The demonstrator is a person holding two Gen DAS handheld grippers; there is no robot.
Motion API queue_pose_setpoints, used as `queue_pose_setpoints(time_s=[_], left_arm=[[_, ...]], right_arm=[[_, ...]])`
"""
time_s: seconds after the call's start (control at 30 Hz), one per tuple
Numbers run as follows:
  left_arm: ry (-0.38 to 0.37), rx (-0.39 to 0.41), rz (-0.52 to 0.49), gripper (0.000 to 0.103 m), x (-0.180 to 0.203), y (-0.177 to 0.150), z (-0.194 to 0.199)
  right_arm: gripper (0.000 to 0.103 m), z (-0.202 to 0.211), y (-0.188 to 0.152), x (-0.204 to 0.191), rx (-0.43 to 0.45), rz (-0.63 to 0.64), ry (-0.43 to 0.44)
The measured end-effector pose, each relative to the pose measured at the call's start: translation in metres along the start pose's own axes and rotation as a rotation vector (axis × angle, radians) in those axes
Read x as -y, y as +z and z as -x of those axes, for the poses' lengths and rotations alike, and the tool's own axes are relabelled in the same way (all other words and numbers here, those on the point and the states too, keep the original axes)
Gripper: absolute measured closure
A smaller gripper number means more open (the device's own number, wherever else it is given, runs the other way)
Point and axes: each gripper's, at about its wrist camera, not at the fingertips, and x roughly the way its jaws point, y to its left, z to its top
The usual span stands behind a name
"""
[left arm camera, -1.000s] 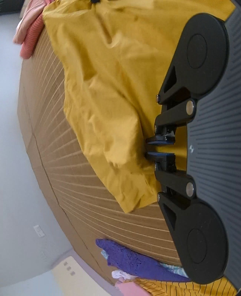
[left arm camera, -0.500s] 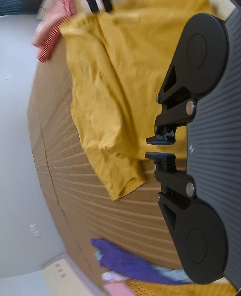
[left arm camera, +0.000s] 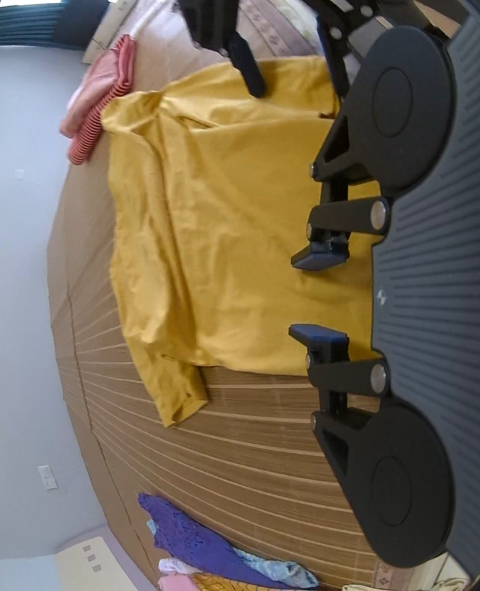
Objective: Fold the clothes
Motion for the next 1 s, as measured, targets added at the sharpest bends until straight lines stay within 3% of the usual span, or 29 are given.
queue_pose_setpoints(time_s=[0.1, 0.13, 0.17, 0.27, 0.6, 0.67, 0.77, 0.83, 0.93, 1.0], left_arm=[[0.006, 0.003, 0.008, 0.065, -0.001, -0.005, -0.002], [0.008, 0.005, 0.01, 0.065, -0.002, -0.005, -0.002], [0.01, 0.007, 0.012, 0.065, -0.003, -0.005, -0.002], [0.02, 0.01, 0.009, 0.065, -0.006, -0.007, -0.002], [0.014, 0.008, 0.008, 0.065, -0.012, -0.008, 0.001], [0.009, 0.01, 0.012, 0.065, -0.012, -0.005, 0.003], [-0.002, 0.027, 0.018, 0.065, -0.01, -0.001, 0.009], [-0.017, 0.042, 0.011, 0.065, -0.007, 0.002, 0.013], [-0.03, 0.055, -0.002, 0.065, -0.002, 0.01, 0.014], [-0.037, 0.052, -0.015, 0.065, 0.002, 0.014, 0.01]], right_arm=[[0.049, 0.006, -0.005, 0.0, 0.002, -0.007, 0.009], [0.072, 0.009, -0.006, 0.004, 0.007, -0.033, 0.017], [0.086, 0.014, -0.007, 0.007, 0.015, -0.072, 0.014], [0.09, 0.022, -0.008, 0.027, 0.011, -0.143, -0.027], [0.101, 0.095, -0.053, 0.076, -0.043, -0.331, -0.287], [0.1, 0.103, -0.062, 0.084, -0.045, -0.356, -0.295], [0.088, 0.104, -0.067, 0.104, 0.007, -0.428, -0.236], [0.059, 0.104, -0.059, 0.12, 0.062, -0.457, -0.247], [0.037, 0.097, -0.045, 0.151, 0.142, -0.523, -0.259], [0.032, 0.084, -0.039, 0.181, 0.192, -0.585, -0.282]])
